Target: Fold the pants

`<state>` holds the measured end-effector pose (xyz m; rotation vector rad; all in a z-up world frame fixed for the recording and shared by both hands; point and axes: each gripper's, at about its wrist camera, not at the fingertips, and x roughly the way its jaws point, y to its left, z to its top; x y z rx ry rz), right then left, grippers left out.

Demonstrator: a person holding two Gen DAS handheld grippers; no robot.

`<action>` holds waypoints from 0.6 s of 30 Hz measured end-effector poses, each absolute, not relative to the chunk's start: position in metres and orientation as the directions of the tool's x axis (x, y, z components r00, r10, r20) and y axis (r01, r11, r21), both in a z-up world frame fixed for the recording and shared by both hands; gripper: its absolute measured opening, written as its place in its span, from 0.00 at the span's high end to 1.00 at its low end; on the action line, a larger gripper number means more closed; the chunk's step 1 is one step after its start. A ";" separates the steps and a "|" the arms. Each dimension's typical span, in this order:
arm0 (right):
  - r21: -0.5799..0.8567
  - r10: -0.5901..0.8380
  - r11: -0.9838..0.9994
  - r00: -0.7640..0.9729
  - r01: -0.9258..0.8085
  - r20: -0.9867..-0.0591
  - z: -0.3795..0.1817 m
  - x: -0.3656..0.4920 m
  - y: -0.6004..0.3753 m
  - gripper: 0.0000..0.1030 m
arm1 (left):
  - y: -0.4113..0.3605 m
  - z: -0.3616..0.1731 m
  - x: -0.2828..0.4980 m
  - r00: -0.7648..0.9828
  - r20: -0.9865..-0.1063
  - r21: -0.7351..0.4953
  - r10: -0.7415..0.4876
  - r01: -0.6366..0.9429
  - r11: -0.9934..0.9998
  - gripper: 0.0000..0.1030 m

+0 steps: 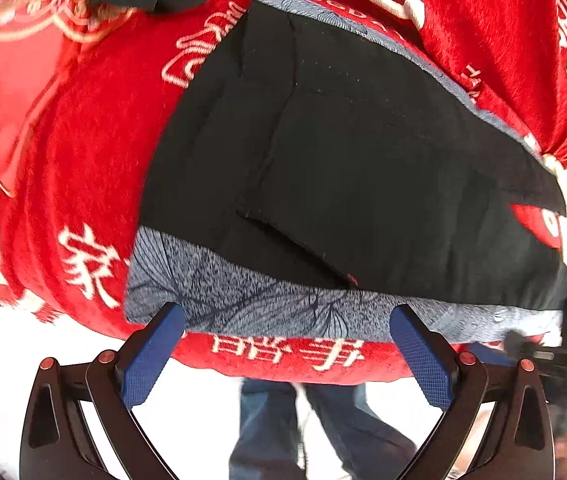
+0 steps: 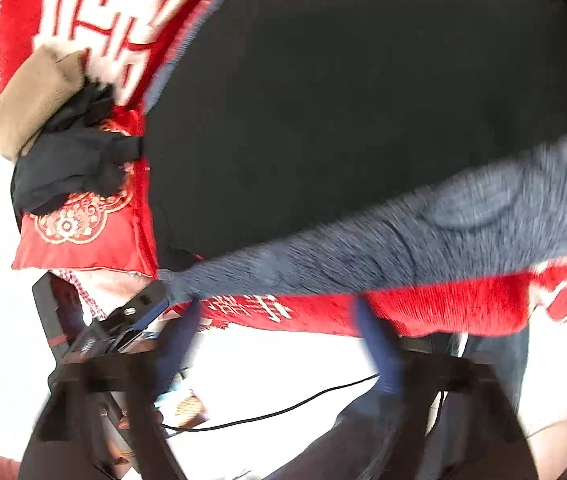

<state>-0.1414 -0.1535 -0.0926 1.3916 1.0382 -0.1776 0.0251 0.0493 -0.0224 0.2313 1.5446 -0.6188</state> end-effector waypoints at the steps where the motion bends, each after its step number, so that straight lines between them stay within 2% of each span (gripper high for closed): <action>1: 0.716 0.460 0.225 0.576 0.661 -0.676 -0.101 -0.143 -0.153 0.39 | 0.053 -0.024 0.024 -0.110 -0.965 -0.260 -0.236 0.496 0.829 0.04; 8: 0.797 0.387 0.027 0.729 0.603 -0.564 -0.132 -0.167 -0.163 0.38 | 0.077 -0.042 0.022 -0.200 -0.921 -0.389 -0.335 0.395 0.832 0.06; 11: 0.831 0.354 -0.107 0.802 0.545 -0.481 -0.144 -0.174 -0.170 0.40 | 0.085 -0.050 0.025 -0.214 -0.902 -0.429 -0.376 0.334 0.839 0.06; 12: 0.841 0.347 -0.132 0.819 0.525 -0.457 -0.146 -0.174 -0.171 0.46 | 0.089 -0.053 0.025 -0.212 -0.898 -0.438 -0.387 0.322 0.840 0.06; 13: 0.854 0.335 -0.143 0.837 0.499 -0.433 -0.143 -0.175 -0.173 0.74 | 0.091 -0.056 0.026 -0.209 -0.893 -0.447 -0.399 0.305 0.841 0.06; 14: 0.870 0.325 -0.159 0.857 0.467 -0.401 -0.138 -0.176 -0.176 0.82 | 0.092 -0.058 0.028 -0.208 -0.888 -0.456 -0.410 0.292 0.841 0.06; 16: 0.904 0.315 -0.152 0.886 0.400 -0.339 -0.120 -0.176 -0.181 0.84 | 0.087 -0.061 0.030 -0.218 -0.867 -0.493 -0.448 0.249 0.834 0.06; 18: 0.918 0.338 -0.118 0.884 0.380 -0.322 -0.105 -0.172 -0.182 0.84 | 0.077 -0.064 0.032 -0.229 -0.843 -0.531 -0.487 0.208 0.821 0.06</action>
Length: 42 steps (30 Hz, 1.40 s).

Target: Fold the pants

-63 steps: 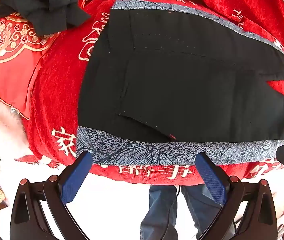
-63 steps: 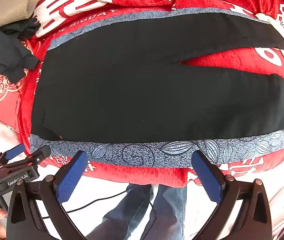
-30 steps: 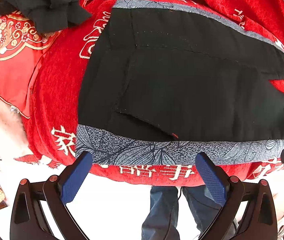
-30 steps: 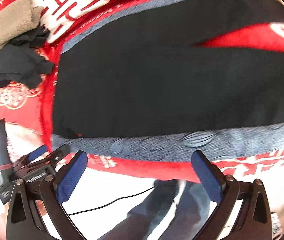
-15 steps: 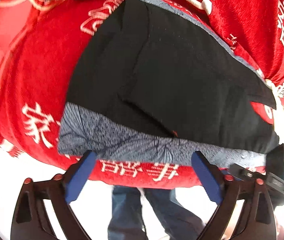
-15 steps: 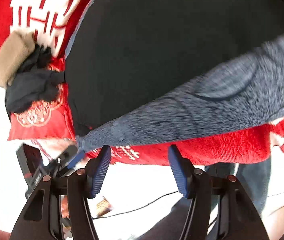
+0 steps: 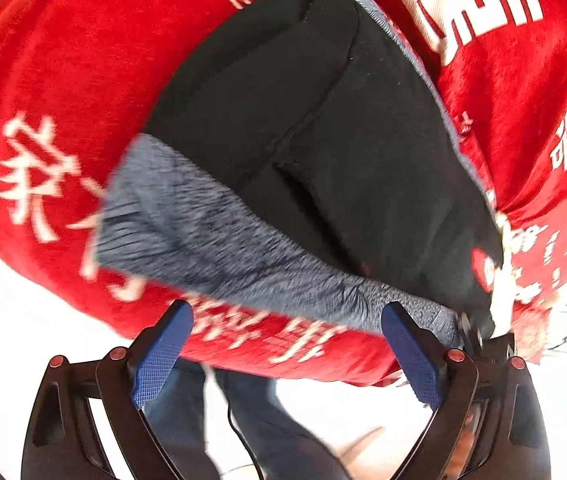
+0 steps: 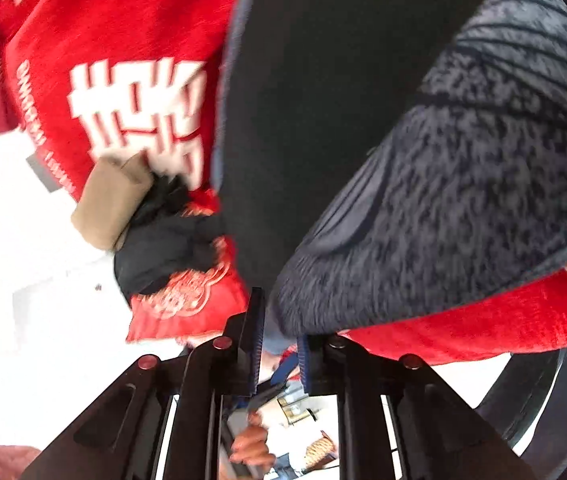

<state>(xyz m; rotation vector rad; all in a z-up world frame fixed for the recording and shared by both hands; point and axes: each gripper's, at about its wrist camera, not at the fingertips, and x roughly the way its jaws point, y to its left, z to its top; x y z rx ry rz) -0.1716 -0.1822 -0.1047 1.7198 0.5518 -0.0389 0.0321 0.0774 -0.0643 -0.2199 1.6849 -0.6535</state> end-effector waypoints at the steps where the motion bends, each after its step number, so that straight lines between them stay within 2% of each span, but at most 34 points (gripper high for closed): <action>1: 0.921 0.345 -0.106 0.883 0.374 -0.319 -0.100 -0.169 -0.184 0.84 | 0.072 -0.068 0.032 -0.231 -0.833 -0.546 -0.503 0.196 0.814 0.06; 3: 0.925 0.361 -0.082 0.876 0.372 -0.320 -0.092 -0.166 -0.186 0.84 | 0.062 -0.072 0.034 -0.234 -0.817 -0.569 -0.527 0.173 0.804 0.07; 4: 0.923 0.366 -0.076 0.872 0.377 -0.326 -0.092 -0.167 -0.187 0.84 | 0.057 -0.073 0.035 -0.224 -0.812 -0.577 -0.539 0.165 0.800 0.11; 6: 0.913 0.379 -0.075 0.858 0.401 -0.346 -0.096 -0.166 -0.190 0.84 | 0.047 -0.073 0.037 -0.212 -0.810 -0.582 -0.547 0.166 0.796 0.42; 8: 0.889 0.378 -0.078 0.839 0.451 -0.392 -0.104 -0.172 -0.190 0.81 | 0.045 -0.071 0.039 -0.194 -0.814 -0.579 -0.548 0.183 0.795 0.52; 9: 0.878 0.374 -0.095 0.834 0.469 -0.405 -0.111 -0.174 -0.191 0.81 | 0.044 -0.068 0.040 -0.182 -0.825 -0.564 -0.535 0.213 0.798 0.63; 10: 0.862 0.369 -0.100 0.823 0.497 -0.432 -0.116 -0.177 -0.192 0.81 | 0.043 -0.066 0.041 -0.175 -0.829 -0.559 -0.531 0.241 0.793 0.64; 12: 0.846 0.321 -0.099 0.821 0.524 -0.472 -0.122 -0.183 -0.192 0.89 | 0.042 -0.064 0.042 -0.172 -0.835 -0.551 -0.523 0.274 0.788 0.73; 18: 0.843 0.319 0.140 0.782 0.520 -0.536 -0.045 -0.148 -0.226 0.92 | 0.020 -0.005 0.050 -0.110 -0.857 -0.503 -0.504 0.397 0.768 0.74; 24: 0.800 0.441 0.393 0.671 0.453 -0.596 0.014 -0.056 -0.323 0.92 | -0.039 0.050 0.092 -0.007 -0.838 -0.485 -0.546 0.467 0.739 0.73; 28: 0.781 0.482 0.439 0.617 0.444 -0.622 -0.002 0.006 -0.382 0.90 | -0.096 0.037 0.148 0.050 -0.839 -0.453 -0.542 0.487 0.746 0.73; 33: 0.697 0.504 0.455 0.485 0.554 -0.715 -0.085 0.066 -0.424 0.88 | -0.150 -0.035 0.187 0.057 -0.907 -0.343 -0.417 0.473 0.812 0.71; 36: 0.735 0.548 0.366 0.506 0.571 -0.666 -0.114 0.069 -0.432 0.88 | -0.156 -0.052 0.194 0.081 -0.899 -0.355 -0.430 0.438 0.826 0.71; 37: 0.744 0.554 0.350 0.515 0.569 -0.654 -0.113 0.064 -0.432 0.85 | -0.155 -0.047 0.195 0.067 -0.906 -0.353 -0.417 0.424 0.834 0.71; 39: 0.741 0.540 0.384 0.516 0.552 -0.665 -0.097 0.057 -0.430 0.60 | -0.147 -0.025 0.190 0.049 -0.902 -0.372 -0.430 0.420 0.828 0.71; 40: 0.731 0.526 0.417 0.513 0.539 -0.678 -0.085 0.054 -0.428 0.25 | -0.141 -0.011 0.185 0.067 -0.901 -0.360 -0.429 0.437 0.824 0.71; 41: 0.720 0.507 0.457 0.512 0.523 -0.693 -0.070 0.051 -0.425 0.11 | -0.136 0.001 0.181 0.100 -0.906 -0.325 -0.411 0.457 0.828 0.63; 42: 0.706 0.478 0.496 0.519 0.505 -0.708 -0.054 0.046 -0.422 0.11 | -0.131 0.015 0.175 0.140 -0.912 -0.279 -0.386 0.476 0.834 0.52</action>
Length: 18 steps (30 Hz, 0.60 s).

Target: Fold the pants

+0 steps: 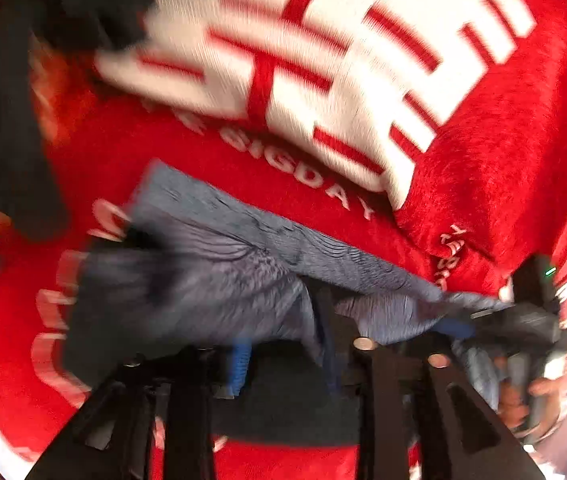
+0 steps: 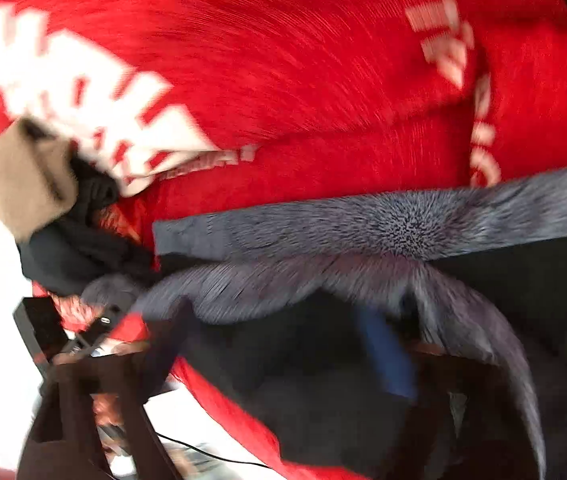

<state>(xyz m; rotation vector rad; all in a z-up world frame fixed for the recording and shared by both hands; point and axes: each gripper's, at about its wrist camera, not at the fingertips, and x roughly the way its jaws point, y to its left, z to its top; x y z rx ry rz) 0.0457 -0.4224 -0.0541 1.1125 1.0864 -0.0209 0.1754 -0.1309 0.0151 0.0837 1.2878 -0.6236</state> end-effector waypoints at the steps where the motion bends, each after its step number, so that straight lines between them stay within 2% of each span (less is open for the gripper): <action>1: 0.694 0.453 0.534 0.530 0.482 -0.717 -0.036 0.041 -0.418 0.12 | -0.125 0.028 0.171 0.187 -0.913 -0.236 -0.363 0.483 0.843 0.31; 2: 0.695 0.445 0.551 0.542 0.462 -0.713 -0.026 0.034 -0.417 0.19 | -0.118 0.039 0.168 0.229 -0.908 -0.207 -0.351 0.481 0.852 0.24; 3: 0.705 0.448 0.559 0.556 0.437 -0.700 -0.017 0.031 -0.411 0.27 | -0.117 0.042 0.168 0.235 -0.909 -0.198 -0.345 0.485 0.852 0.24; 4: 0.703 0.454 0.566 0.549 0.431 -0.702 -0.016 0.032 -0.407 0.51 | -0.117 0.036 0.169 0.228 -0.920 -0.174 -0.320 0.494 0.852 0.24; 5: 0.682 0.458 0.584 0.515 0.440 -0.724 -0.021 0.038 -0.401 0.61 | -0.120 0.029 0.172 0.230 -0.929 -0.148 -0.291 0.491 0.859 0.24; 8: 0.623 0.452 0.619 0.431 0.479 -0.781 -0.054 0.062 -0.395 0.62 | -0.136 -0.009 0.179 0.218 -0.948 -0.101 -0.230 0.478 0.872 0.24; 10: 0.544 0.399 0.644 0.371 0.538 -0.839 -0.080 0.072 -0.407 0.62 | -0.150 -0.033 0.181 0.223 -0.959 -0.047 -0.174 0.479 0.876 0.24; 11: 0.543 0.381 0.629 0.388 0.556 -0.839 -0.084 0.073 -0.418 0.68 | -0.155 -0.046 0.181 0.237 -0.963 0.004 -0.126 0.480 0.877 0.24; 14: 0.621 0.368 0.500 0.501 0.604 -0.783 -0.074 0.048 -0.449 0.65 | -0.160 -0.049 0.176 0.271 -0.958 0.062 -0.088 0.501 0.863 0.24; 15: 0.627 0.342 0.494 0.528 0.602 -0.777 -0.060 0.033 -0.456 0.61 | -0.160 -0.044 0.171 0.264 -0.961 0.075 -0.076 0.518 0.852 0.24; 17: 0.607 0.287 0.526 0.548 0.596 -0.786 -0.035 0.007 -0.461 0.33 | -0.156 -0.034 0.161 0.258 -0.965 0.098 -0.053 0.537 0.838 0.24; 18: 0.609 0.273 0.531 0.561 0.590 -0.781 -0.027 -0.005 -0.460 0.32 | -0.155 -0.028 0.154 0.257 -0.965 0.103 -0.050 0.549 0.830 0.24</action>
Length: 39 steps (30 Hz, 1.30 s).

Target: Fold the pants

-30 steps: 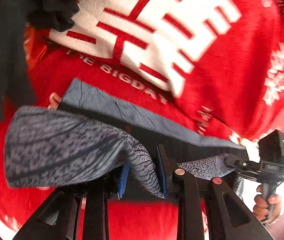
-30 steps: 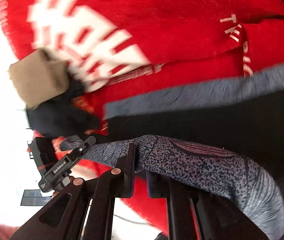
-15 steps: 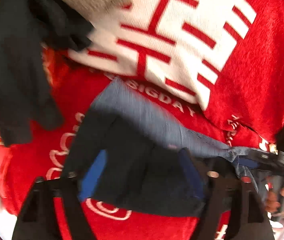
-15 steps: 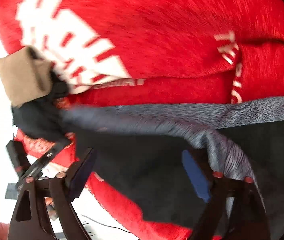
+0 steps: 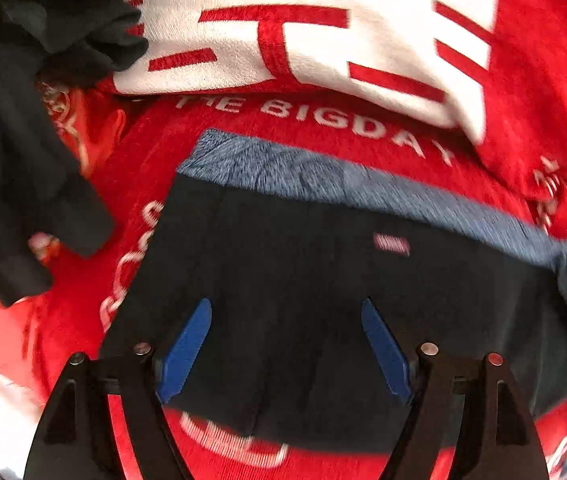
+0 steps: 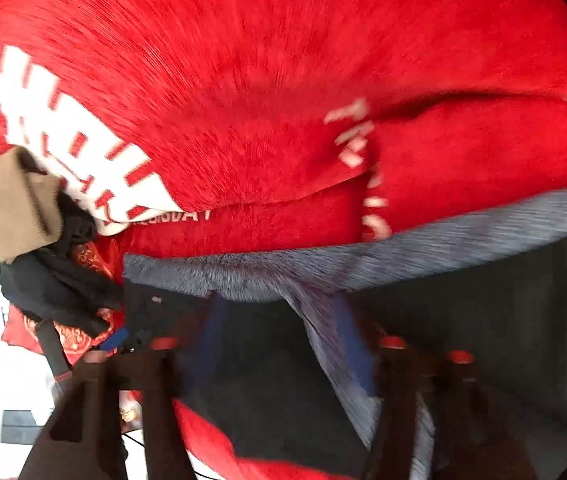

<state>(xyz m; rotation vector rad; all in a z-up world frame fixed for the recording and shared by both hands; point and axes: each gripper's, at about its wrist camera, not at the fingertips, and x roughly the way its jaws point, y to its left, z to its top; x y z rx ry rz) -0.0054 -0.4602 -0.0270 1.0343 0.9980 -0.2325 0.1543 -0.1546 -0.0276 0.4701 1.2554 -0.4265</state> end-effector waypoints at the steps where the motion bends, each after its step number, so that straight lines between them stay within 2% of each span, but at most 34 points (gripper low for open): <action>1: 0.613 0.263 0.530 0.574 0.585 -0.775 -0.019 -0.025 -0.462 0.32 | -0.155 -0.019 0.143 0.251 -0.967 0.101 -0.055 0.568 0.817 0.24; 8: 0.608 0.224 0.403 0.570 0.684 -0.790 -0.004 -0.169 -0.445 0.32 | -0.175 0.003 0.072 0.129 -0.987 0.017 -0.097 0.679 0.734 0.24; 16: 0.521 0.054 0.174 0.520 0.836 -0.852 -0.009 -0.326 -0.394 0.32 | -0.249 0.009 -0.029 -0.051 -0.970 -0.170 -0.238 0.842 0.513 0.24; 25: 0.456 -0.083 -0.040 0.452 0.889 -0.888 -0.036 -0.443 -0.358 0.32 | -0.307 -0.004 -0.103 -0.235 -0.922 -0.348 -0.309 0.852 0.391 0.24; 29: 0.538 -0.084 -0.038 0.533 0.842 -0.842 -0.051 -0.462 -0.367 0.32 | -0.328 -0.022 -0.118 -0.276 -0.912 -0.381 -0.302 0.844 0.378 0.24; 33: 0.637 0.010 -0.005 0.637 0.771 -0.771 -0.079 -0.457 -0.383 0.32 | -0.344 -0.042 -0.131 -0.310 -0.908 -0.402 -0.282 0.834 0.377 0.24; 34: 0.645 0.018 0.000 0.645 0.764 -0.764 -0.082 -0.454 -0.385 0.34 | -0.348 -0.047 -0.133 -0.320 -0.907 -0.408 -0.275 0.829 0.382 0.24; 36: 0.669 0.039 0.013 0.668 0.743 -0.743 -0.079 -0.453 -0.390 0.90 | -0.353 -0.057 -0.137 -0.343 -0.901 -0.427 -0.265 0.808 0.405 0.24; 37: 0.707 0.064 -0.024 0.707 0.707 -0.705 -0.078 -0.455 -0.394 0.97 | -0.356 -0.061 -0.139 -0.366 -0.891 -0.450 -0.268 0.786 0.424 0.24; 38: 0.733 0.054 -0.038 0.733 0.680 -0.678 -0.072 -0.458 -0.397 0.97 | -0.358 -0.064 -0.141 -0.386 -0.881 -0.472 -0.275 0.766 0.436 0.35; 39: 0.759 0.052 -0.024 0.759 0.650 -0.649 -0.060 -0.457 -0.404 0.97 | -0.360 -0.064 -0.143 -0.400 -0.872 -0.489 -0.283 0.753 0.440 0.57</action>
